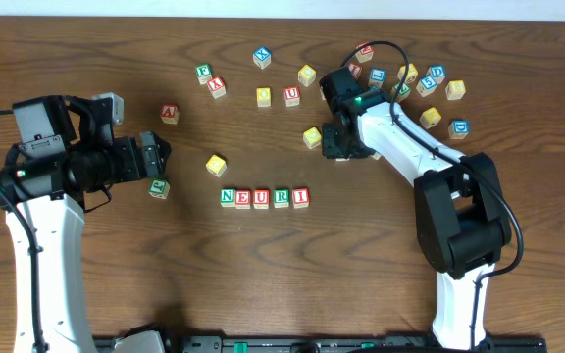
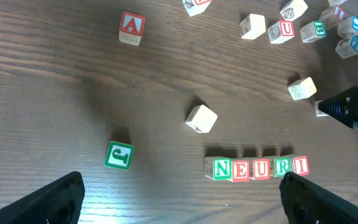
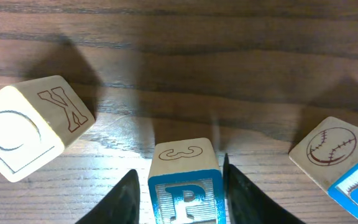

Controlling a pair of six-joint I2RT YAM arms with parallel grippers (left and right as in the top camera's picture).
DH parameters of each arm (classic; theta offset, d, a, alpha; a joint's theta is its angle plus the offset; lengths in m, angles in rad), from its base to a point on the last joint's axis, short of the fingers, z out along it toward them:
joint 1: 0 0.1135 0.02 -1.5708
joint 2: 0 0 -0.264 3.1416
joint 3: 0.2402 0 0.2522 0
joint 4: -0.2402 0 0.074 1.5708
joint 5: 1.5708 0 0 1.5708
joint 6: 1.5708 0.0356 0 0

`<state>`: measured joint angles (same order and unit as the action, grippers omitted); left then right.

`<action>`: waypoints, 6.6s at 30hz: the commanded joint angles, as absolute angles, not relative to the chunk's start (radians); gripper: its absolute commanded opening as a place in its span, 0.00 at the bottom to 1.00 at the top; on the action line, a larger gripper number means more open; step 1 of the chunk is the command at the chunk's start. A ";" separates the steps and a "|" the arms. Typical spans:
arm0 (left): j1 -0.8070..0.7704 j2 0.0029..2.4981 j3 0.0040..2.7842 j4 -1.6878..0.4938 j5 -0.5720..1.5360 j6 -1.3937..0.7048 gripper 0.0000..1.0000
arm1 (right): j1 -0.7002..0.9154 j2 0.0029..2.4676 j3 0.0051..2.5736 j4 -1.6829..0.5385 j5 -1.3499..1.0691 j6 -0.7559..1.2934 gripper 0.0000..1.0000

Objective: Spell out NEURIPS
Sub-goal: 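Close the right gripper on the blue P block and lift, then carry the blue P block to the right end of the row, then lower the blue P block beside the red I block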

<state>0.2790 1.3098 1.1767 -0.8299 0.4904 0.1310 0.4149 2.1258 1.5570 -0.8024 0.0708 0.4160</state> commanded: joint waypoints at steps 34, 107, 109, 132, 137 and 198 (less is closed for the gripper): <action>0.283 1.306 1.197 -0.830 0.485 0.126 0.99 | 0.421 2.121 1.650 -0.916 0.088 0.402 0.12; 0.283 1.306 1.197 -0.830 0.485 0.126 0.99 | 0.672 1.770 1.175 -0.706 0.225 0.658 0.11; 0.283 1.306 1.197 -0.830 0.485 0.126 0.99 | 0.672 1.770 1.175 -0.706 0.225 0.658 0.11; 0.283 1.306 1.197 -0.830 0.485 0.126 0.99 | 0.675 1.835 1.175 -0.684 0.202 0.669 0.10; 0.283 1.306 1.197 -0.830 0.485 0.126 0.99 | 0.676 1.858 1.174 -0.672 0.179 0.669 0.10; 0.283 1.306 1.197 -0.830 0.485 0.126 0.99 | 0.701 1.913 1.175 -0.639 0.162 0.680 0.33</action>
<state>0.2790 1.3098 1.1767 -0.8299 0.4904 0.1310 0.6971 1.9076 1.1805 -0.6384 0.1562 0.6701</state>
